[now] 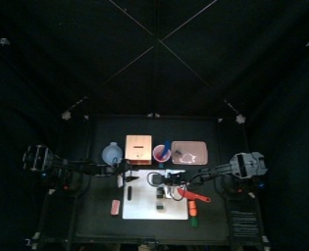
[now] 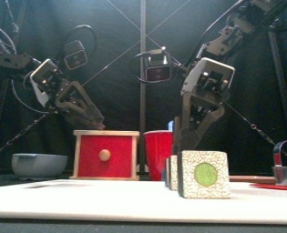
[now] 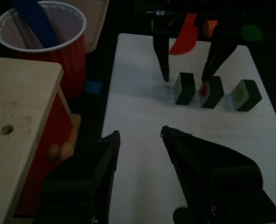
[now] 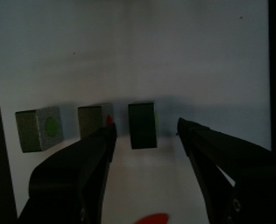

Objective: Place sushi on board then cut the sushi with the knife then place the pieces on the plate
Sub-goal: Place the 4 sushi pieces on the plate

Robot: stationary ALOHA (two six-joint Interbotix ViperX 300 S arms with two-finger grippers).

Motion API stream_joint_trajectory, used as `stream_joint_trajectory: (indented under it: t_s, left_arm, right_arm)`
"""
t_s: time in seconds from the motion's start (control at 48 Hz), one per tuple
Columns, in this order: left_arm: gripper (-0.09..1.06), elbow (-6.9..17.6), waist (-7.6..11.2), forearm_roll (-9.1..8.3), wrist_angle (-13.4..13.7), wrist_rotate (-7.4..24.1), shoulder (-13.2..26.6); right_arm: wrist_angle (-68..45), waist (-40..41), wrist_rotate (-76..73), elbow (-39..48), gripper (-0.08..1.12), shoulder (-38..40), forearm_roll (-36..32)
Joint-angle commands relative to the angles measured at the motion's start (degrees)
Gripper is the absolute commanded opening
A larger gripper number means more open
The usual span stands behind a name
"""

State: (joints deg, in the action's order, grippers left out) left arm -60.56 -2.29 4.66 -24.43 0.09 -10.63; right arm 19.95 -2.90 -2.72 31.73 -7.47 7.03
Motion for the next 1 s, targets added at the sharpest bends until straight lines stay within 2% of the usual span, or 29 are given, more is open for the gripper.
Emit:
stream_joint_trajectory:
  t_s: [0.021,0.208,0.333,0.5,0.792,1.0]
  left_arm:
    - [0.81,1.0,0.09,0.09,-0.2,-0.1,-0.4]
    - [0.81,1.1,0.09,0.09,-0.2,-0.1,-0.4]
    - [0.81,1.2,0.18,0.09,-0.2,-0.1,-0.4]
    - [0.81,1.2,0.18,0.0,-0.2,-0.1,-0.4]
    - [0.81,1.4,0.18,0.0,-0.2,0.1,-0.4]
    - [0.81,1.4,0.09,0.09,-0.2,0.2,-0.4]
  right_arm:
    - [-0.7,0.1,0.1,-1.2,0.73,0.7,-0.1]
    - [-0.9,0.3,0.0,-0.5,0.53,2.5,0.4]
    - [-0.2,1.8,0.0,1.1,0.53,6.2,0.4]
    - [2.0,7.5,-0.3,5.6,0.53,14.8,0.4]
    - [6.2,24.4,0.0,13.5,0.53,26.2,-1.8]
    - [5.9,35.0,0.1,17.1,0.53,27.9,-5.7]
